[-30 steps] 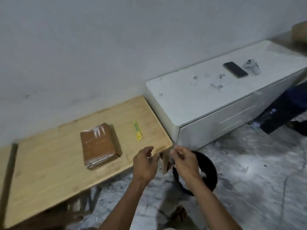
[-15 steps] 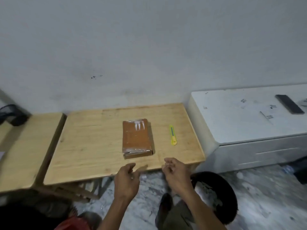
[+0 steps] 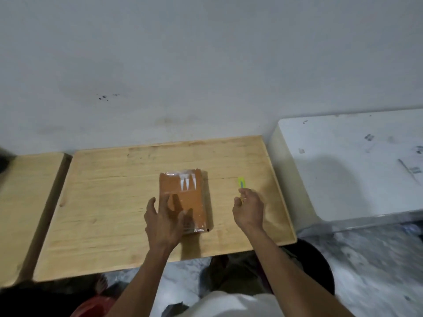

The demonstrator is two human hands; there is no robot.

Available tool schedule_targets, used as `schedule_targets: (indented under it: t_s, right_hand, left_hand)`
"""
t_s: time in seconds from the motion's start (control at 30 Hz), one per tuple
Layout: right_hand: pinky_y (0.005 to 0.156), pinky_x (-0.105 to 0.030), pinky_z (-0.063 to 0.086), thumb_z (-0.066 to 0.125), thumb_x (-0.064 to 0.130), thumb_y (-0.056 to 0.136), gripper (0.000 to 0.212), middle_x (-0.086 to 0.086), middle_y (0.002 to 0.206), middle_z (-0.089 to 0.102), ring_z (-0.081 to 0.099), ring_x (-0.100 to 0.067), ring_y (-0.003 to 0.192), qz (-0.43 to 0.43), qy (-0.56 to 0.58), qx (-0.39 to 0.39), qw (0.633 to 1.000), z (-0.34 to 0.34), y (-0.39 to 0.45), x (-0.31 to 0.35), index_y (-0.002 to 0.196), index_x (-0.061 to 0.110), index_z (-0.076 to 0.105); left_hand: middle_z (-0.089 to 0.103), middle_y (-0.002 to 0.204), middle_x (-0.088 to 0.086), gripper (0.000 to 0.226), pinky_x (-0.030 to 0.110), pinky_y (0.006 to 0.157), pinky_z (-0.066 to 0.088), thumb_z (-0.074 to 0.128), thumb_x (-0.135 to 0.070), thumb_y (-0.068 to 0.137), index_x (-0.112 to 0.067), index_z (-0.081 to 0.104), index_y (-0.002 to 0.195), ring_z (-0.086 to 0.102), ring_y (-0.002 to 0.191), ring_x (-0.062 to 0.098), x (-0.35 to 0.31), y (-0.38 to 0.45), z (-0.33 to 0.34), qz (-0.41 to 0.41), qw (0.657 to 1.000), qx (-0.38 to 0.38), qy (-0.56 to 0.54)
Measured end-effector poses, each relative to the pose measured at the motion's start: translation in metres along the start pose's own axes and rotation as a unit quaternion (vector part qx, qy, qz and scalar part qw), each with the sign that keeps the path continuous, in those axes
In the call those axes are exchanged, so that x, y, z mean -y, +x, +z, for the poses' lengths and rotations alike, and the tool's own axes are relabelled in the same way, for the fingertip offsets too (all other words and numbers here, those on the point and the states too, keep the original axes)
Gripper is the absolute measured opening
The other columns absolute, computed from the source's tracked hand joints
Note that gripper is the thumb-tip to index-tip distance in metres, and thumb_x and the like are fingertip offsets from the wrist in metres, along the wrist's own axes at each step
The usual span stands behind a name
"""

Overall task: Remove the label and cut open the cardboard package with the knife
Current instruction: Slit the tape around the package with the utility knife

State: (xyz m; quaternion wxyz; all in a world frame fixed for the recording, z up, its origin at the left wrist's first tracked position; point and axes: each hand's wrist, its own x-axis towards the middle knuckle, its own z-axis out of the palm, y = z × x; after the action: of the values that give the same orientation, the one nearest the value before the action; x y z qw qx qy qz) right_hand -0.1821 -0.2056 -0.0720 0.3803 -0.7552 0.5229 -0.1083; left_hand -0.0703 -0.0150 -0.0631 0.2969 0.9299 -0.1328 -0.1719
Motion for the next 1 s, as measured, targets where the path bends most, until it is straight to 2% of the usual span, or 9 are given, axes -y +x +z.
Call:
schedule_targets:
  t_s: [0.13,0.3,0.5,0.63,0.7,0.77,0.83,0.9,1.0]
  right_hand:
    - [0.085,-0.038,0.048,0.058,0.013,0.093,0.027,-0.014,0.116,0.062,0.056,-0.034,0.112,0.04,-0.052,-0.012,0.998,0.006,0.033,-0.012,0.119,0.009,0.062]
    - [0.087,-0.043,0.048,0.058,0.016,0.093,0.029,-0.016,0.121,0.058,0.052,-0.036,0.116,0.073,-0.089,0.002,0.993,0.015,0.05,-0.024,0.12,0.009,0.06]
    - [0.085,-0.044,0.048,0.06,0.012,0.09,0.023,-0.019,0.117,0.055,0.051,-0.039,0.114,0.075,-0.114,-0.007,0.991,0.03,0.056,-0.027,0.111,0.005,0.061]
    - [0.084,-0.042,0.052,0.063,0.009,0.084,0.014,-0.016,0.107,0.056,0.057,-0.039,0.103,0.07,-0.097,-0.011,0.993,0.037,0.059,-0.025,0.097,0.005,0.061]
    - [0.078,-0.034,0.048,0.06,0.005,0.085,0.011,-0.009,0.091,0.058,0.058,-0.035,0.095,0.058,-0.068,0.003,0.996,0.035,0.063,-0.02,0.096,0.005,0.059]
    - [0.069,-0.029,0.04,0.057,0.009,0.091,0.015,0.001,0.078,0.055,0.058,-0.029,0.083,0.067,-0.021,0.048,0.996,0.032,0.066,-0.009,0.106,0.007,0.054]
    - [0.069,-0.031,0.047,0.053,0.017,0.097,0.015,-0.002,0.081,0.063,0.063,-0.027,0.079,0.072,0.069,0.104,0.99,0.03,0.069,0.004,0.112,0.016,0.05]
    - [0.068,-0.038,0.056,0.05,0.019,0.1,0.012,-0.006,0.09,0.065,0.064,-0.02,0.074,0.109,0.199,0.168,0.959,0.028,0.072,0.021,0.112,0.022,0.049]
    - [0.065,-0.036,0.057,0.055,0.009,0.097,0.012,-0.006,0.093,0.065,0.064,-0.017,0.07,0.134,0.365,0.27,0.881,0.018,0.079,0.052,0.106,0.016,0.055]
  left_hand:
    - [0.01,0.16,0.008,0.08,0.064,0.101,0.038,0.068,-0.065,0.075,-0.041,0.03,0.141,0.021,0.141,0.043,-0.006,0.025,0.021,-0.029,0.999,0.015,0.036]
    - [-0.003,0.162,0.004,0.105,0.067,0.108,0.027,0.065,-0.08,0.063,-0.041,0.017,0.149,0.017,0.144,0.041,-0.006,0.028,0.037,-0.061,0.996,0.035,0.06]
    - [-0.003,0.162,0.004,0.11,0.065,0.11,0.024,0.058,-0.086,0.061,-0.042,0.012,0.151,0.016,0.144,0.04,-0.007,0.029,0.04,-0.077,0.994,0.042,0.065]
    - [-0.003,0.162,0.002,0.11,0.064,0.11,0.025,0.058,-0.087,0.061,-0.044,0.01,0.15,0.017,0.144,0.038,-0.008,0.028,0.038,-0.08,0.994,0.039,0.061]
    - [-0.004,0.162,0.002,0.11,0.063,0.11,0.023,0.058,-0.086,0.062,-0.044,0.009,0.15,0.015,0.145,0.037,-0.008,0.028,0.039,-0.078,0.995,0.037,0.055]
    - [-0.006,0.162,0.003,0.111,0.063,0.112,0.02,0.058,-0.086,0.062,-0.044,0.007,0.151,0.013,0.146,0.035,-0.008,0.027,0.04,-0.082,0.994,0.038,0.057]
    - [-0.007,0.162,0.003,0.111,0.063,0.114,0.017,0.056,-0.087,0.062,-0.044,0.005,0.152,0.01,0.147,0.034,-0.009,0.027,0.04,-0.09,0.993,0.037,0.06]
    - [-0.008,0.163,0.004,0.111,0.063,0.114,0.014,0.052,-0.089,0.063,-0.044,0.005,0.152,0.008,0.147,0.034,-0.011,0.028,0.042,-0.096,0.992,0.033,0.07]
    - [-0.009,0.163,0.005,0.109,0.064,0.114,0.013,0.048,-0.091,0.064,-0.046,0.004,0.152,0.007,0.148,0.034,-0.01,0.028,0.043,-0.093,0.993,0.034,0.071]
